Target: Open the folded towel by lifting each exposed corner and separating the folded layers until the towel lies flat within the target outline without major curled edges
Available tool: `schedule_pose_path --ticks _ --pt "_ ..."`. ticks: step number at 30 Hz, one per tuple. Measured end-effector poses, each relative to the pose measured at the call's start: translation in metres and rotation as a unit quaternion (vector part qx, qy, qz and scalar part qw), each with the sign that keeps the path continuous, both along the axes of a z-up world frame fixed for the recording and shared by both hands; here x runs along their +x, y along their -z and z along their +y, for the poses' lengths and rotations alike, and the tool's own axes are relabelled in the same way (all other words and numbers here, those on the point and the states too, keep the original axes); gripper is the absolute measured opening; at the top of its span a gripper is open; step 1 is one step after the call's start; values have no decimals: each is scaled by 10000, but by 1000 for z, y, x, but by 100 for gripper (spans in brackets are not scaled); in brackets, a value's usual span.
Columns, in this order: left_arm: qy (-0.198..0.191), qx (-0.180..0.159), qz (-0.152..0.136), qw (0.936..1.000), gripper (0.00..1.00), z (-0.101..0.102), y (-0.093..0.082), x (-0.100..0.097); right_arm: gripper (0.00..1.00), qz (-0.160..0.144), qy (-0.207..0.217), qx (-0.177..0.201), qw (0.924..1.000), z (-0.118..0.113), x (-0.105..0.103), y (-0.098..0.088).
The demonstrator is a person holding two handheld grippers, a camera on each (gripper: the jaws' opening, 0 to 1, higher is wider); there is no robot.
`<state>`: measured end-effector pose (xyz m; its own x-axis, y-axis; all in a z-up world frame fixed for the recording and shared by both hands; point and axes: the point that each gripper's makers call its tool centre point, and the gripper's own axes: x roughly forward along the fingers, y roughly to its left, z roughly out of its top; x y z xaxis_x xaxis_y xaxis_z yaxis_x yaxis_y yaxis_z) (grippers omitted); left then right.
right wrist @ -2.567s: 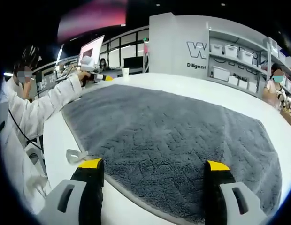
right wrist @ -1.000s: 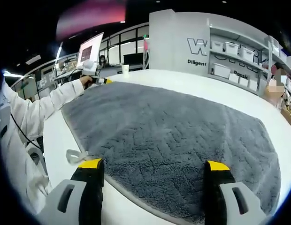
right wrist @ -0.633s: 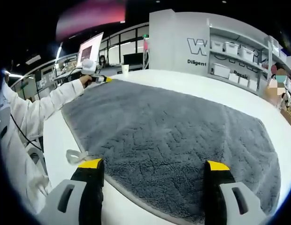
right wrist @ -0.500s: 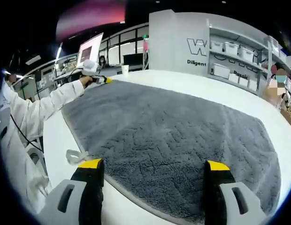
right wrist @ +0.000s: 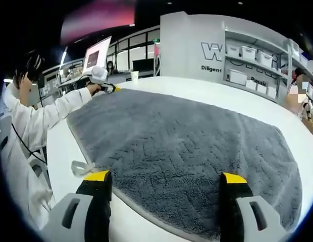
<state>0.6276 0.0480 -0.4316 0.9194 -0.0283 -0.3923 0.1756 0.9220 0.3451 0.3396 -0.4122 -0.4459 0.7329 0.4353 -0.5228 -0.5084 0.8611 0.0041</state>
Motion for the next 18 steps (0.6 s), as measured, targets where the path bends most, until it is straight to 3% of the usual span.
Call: schedule_pose_path --ticks 3,8,11,18 --pt "21 60 1 10000 1 0 0 0 88 36 -17 -6 10000 1 0 0" --pt "14 -136 -25 9999 1 2 0 1 89 80 -215 -64 9997 4 -2 -1" --pt "10 -181 -46 9998 1 1 1 0 97 123 -368 -92 9992 8 -4 -2" --pt "18 -293 -89 9995 1 1 1 0 99 -49 -354 -270 9990 -4 6 -22"
